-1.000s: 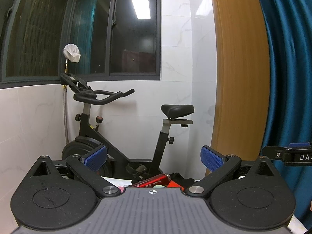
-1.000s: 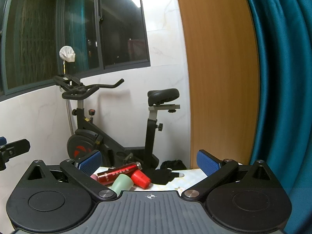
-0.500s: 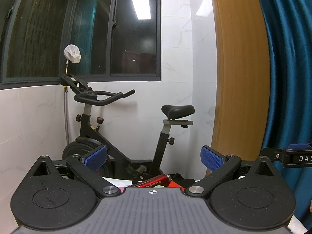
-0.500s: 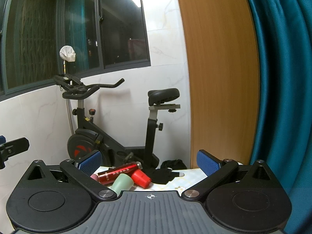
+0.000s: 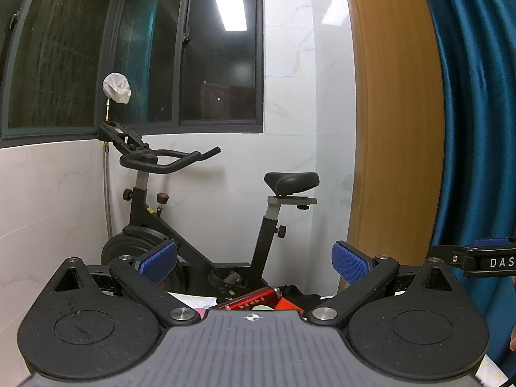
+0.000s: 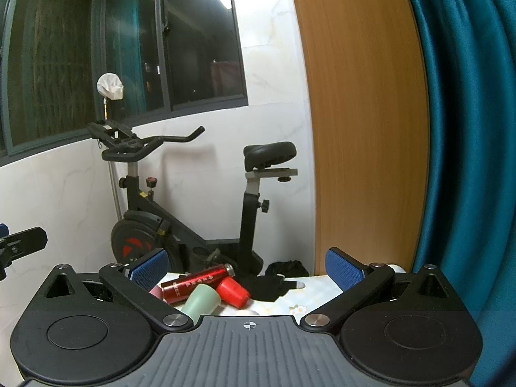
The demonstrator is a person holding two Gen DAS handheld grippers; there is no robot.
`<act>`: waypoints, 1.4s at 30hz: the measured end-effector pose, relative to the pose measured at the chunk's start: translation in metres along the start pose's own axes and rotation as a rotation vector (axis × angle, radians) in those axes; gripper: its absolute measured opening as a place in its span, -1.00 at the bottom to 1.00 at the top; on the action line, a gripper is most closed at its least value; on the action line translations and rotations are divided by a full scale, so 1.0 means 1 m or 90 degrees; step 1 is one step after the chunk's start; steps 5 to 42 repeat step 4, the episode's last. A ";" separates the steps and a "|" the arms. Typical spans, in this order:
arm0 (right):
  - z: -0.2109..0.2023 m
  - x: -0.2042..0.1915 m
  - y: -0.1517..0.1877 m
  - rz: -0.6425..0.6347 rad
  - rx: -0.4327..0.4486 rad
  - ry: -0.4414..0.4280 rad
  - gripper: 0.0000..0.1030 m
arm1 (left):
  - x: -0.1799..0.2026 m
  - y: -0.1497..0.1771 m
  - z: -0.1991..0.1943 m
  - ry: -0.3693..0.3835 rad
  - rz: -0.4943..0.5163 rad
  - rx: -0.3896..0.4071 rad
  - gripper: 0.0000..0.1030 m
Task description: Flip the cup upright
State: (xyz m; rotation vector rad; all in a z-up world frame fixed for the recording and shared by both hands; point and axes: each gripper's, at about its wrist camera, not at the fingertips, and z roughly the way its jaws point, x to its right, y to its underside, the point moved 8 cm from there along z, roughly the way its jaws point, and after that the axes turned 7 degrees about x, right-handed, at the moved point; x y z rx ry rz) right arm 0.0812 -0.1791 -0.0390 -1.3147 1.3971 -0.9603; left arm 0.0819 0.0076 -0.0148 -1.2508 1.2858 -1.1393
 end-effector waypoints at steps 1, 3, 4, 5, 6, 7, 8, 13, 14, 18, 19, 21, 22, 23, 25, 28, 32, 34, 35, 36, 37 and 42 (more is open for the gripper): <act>0.000 0.000 0.000 0.000 -0.001 0.000 0.99 | 0.000 0.000 0.000 0.001 -0.001 0.000 1.00; 0.000 0.001 0.000 0.001 -0.003 0.000 0.99 | -0.001 0.001 0.001 0.002 -0.003 -0.003 1.00; 0.001 0.001 0.000 0.001 -0.004 0.000 1.00 | -0.001 0.001 0.001 0.002 -0.004 -0.004 1.00; 0.001 0.001 0.000 0.001 -0.004 0.000 1.00 | -0.001 0.001 0.001 0.002 -0.004 -0.004 1.00; 0.001 0.001 0.000 0.001 -0.004 0.000 1.00 | -0.001 0.001 0.001 0.002 -0.004 -0.004 1.00; 0.001 0.001 0.000 0.001 -0.004 0.000 1.00 | -0.001 0.001 0.001 0.002 -0.004 -0.004 1.00; 0.001 0.001 0.000 0.001 -0.004 0.000 1.00 | -0.001 0.001 0.001 0.002 -0.004 -0.004 1.00; 0.001 0.001 0.000 0.001 -0.004 0.000 1.00 | -0.001 0.001 0.001 0.002 -0.004 -0.004 1.00; 0.001 0.001 0.000 0.001 -0.004 0.000 1.00 | -0.001 0.001 0.001 0.002 -0.004 -0.004 1.00; 0.001 0.001 0.000 0.001 -0.004 0.000 1.00 | -0.001 0.001 0.001 0.002 -0.004 -0.004 1.00; 0.001 0.001 0.000 0.001 -0.004 0.000 1.00 | -0.001 0.001 0.001 0.002 -0.004 -0.004 1.00; 0.001 0.001 0.000 0.001 -0.004 0.000 1.00 | -0.001 0.001 0.001 0.002 -0.004 -0.004 1.00; 0.001 0.001 0.000 0.001 -0.004 0.000 1.00 | -0.001 0.001 0.001 0.002 -0.004 -0.004 1.00; 0.001 0.001 0.000 0.001 -0.004 0.000 1.00 | -0.001 0.001 0.001 0.002 -0.004 -0.004 1.00; 0.001 0.001 0.000 0.001 -0.004 0.000 1.00 | -0.001 0.001 0.001 0.002 -0.004 -0.004 1.00; 0.001 0.001 0.000 0.001 -0.004 0.000 1.00 | -0.001 0.001 0.001 0.002 -0.004 -0.004 1.00; 0.001 0.001 0.000 0.001 -0.004 0.000 1.00 | -0.001 0.001 0.001 0.002 -0.004 -0.004 1.00; 0.001 0.001 0.000 0.001 -0.004 0.000 1.00 | -0.001 0.001 0.001 0.002 -0.004 -0.004 1.00; 0.001 0.001 0.000 0.001 -0.004 0.000 1.00 | -0.001 0.001 0.001 0.002 -0.004 -0.004 1.00; 0.001 0.001 0.000 0.001 -0.004 0.000 1.00 | -0.001 0.001 0.001 0.002 -0.004 -0.004 1.00; 0.001 0.001 0.000 0.001 -0.004 0.000 1.00 | -0.001 0.001 0.001 0.002 -0.004 -0.004 1.00; 0.001 0.001 0.000 0.001 -0.004 0.000 1.00 | -0.001 0.001 0.001 0.002 -0.004 -0.004 1.00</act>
